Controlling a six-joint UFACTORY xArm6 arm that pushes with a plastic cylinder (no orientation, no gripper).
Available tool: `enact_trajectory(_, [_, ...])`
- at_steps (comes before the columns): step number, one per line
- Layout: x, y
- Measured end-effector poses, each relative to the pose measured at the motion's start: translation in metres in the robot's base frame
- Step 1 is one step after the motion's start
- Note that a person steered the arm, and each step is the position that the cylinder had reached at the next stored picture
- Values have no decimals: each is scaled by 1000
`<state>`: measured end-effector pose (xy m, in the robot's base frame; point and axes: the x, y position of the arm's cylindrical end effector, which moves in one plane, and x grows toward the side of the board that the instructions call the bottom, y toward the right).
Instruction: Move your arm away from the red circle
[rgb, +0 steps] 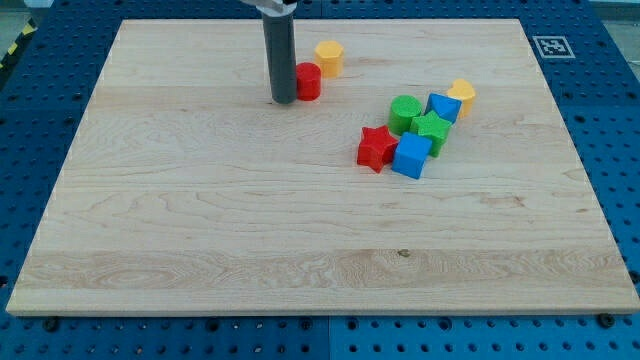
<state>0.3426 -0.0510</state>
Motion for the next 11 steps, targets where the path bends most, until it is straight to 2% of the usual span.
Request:
enact_trajectory(1, [-6,0])
enact_trajectory(3, [11,4])
enact_trajectory(5, [15,65])
enact_trajectory(6, [13,70])
enact_trajectory(11, [13,28])
